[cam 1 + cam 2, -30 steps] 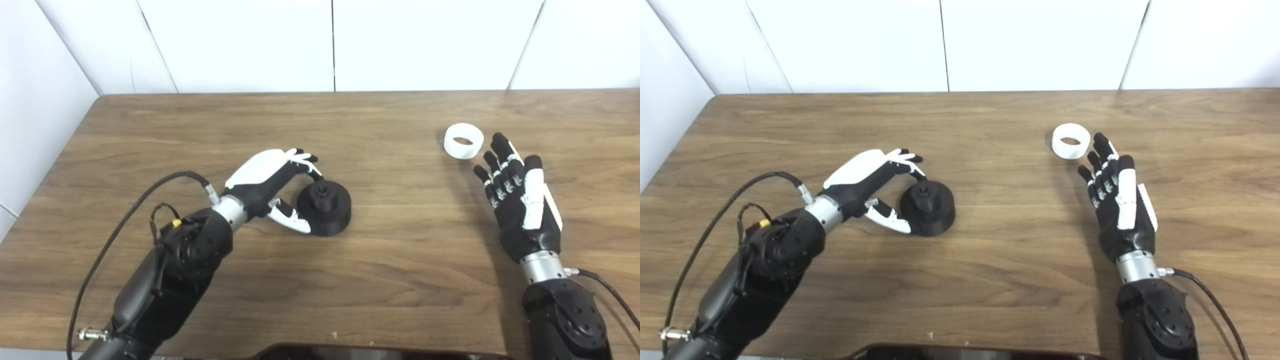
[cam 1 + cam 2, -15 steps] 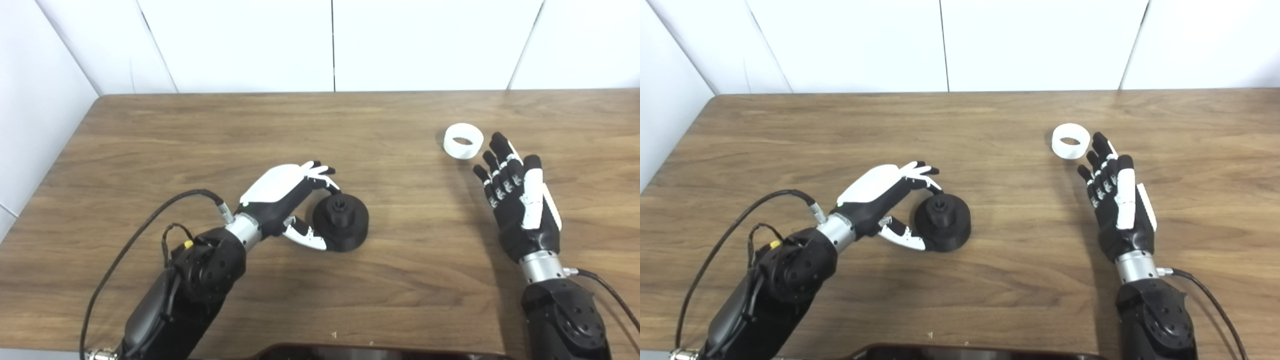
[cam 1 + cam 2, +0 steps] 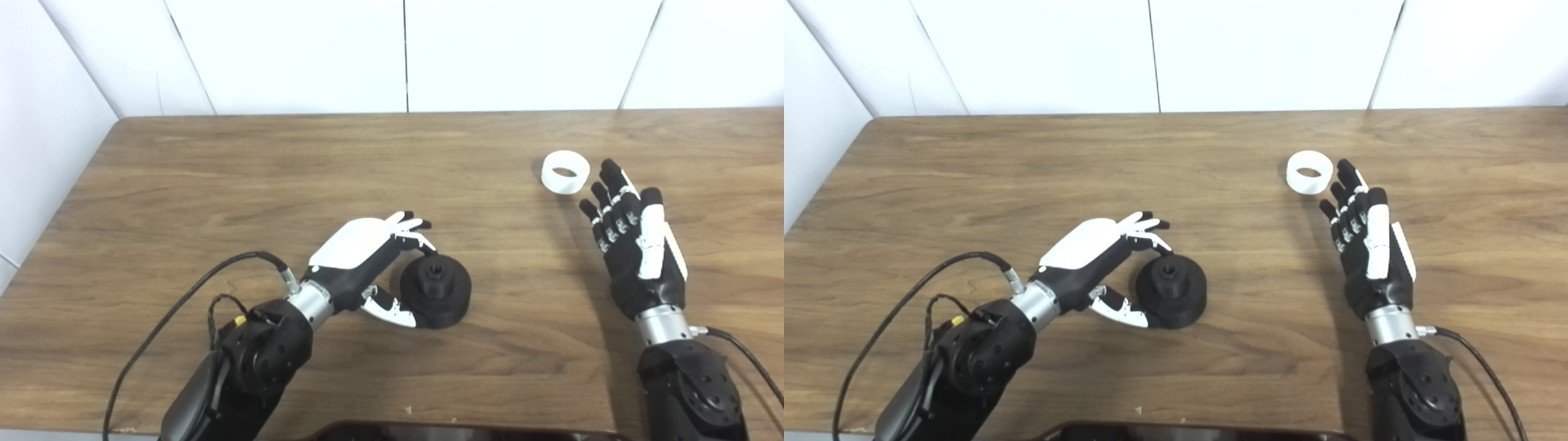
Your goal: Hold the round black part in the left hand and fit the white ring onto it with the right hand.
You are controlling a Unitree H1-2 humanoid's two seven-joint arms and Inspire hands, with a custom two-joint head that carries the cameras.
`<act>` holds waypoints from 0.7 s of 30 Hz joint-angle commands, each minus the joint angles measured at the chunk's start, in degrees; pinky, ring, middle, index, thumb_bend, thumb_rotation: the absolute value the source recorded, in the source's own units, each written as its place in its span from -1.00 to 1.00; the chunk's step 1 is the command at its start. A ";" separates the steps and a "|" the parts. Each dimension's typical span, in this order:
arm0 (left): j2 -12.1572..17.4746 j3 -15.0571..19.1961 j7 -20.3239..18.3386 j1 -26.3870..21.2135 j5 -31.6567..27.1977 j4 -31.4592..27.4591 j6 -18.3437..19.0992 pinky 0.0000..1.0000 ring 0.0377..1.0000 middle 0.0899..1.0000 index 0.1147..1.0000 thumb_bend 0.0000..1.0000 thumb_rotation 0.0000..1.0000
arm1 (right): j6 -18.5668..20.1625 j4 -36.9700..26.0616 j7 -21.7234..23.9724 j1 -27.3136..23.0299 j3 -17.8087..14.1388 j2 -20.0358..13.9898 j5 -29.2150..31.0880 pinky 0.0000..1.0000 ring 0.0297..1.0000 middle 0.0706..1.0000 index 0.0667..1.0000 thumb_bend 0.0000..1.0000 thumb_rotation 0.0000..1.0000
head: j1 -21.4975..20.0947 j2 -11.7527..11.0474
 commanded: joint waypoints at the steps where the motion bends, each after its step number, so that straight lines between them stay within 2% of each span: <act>1: 0.29 -0.62 -1.21 0.76 0.42 -0.54 -0.50 0.71 1.00 0.88 0.23 0.59 -0.71 | -0.48 -2.11 0.13 -1.35 -0.07 0.06 0.21 0.92 1.00 0.99 0.87 0.14 1.00 | -0.01 0.12; 16: -0.15 0.59 -1.21 1.52 0.30 -0.08 -2.37 0.71 1.00 0.88 0.26 0.62 -0.71 | -0.41 -1.94 0.27 -1.77 0.02 0.00 0.15 0.93 1.00 0.99 0.87 0.14 1.00 | 0.14 0.17; 21: -0.05 0.85 -1.34 1.38 0.84 -0.14 -2.39 0.67 1.00 0.88 0.40 0.78 -0.73 | -0.42 -1.90 0.22 -1.67 0.03 0.07 0.06 0.92 1.00 0.99 0.87 0.14 1.00 | 0.14 0.17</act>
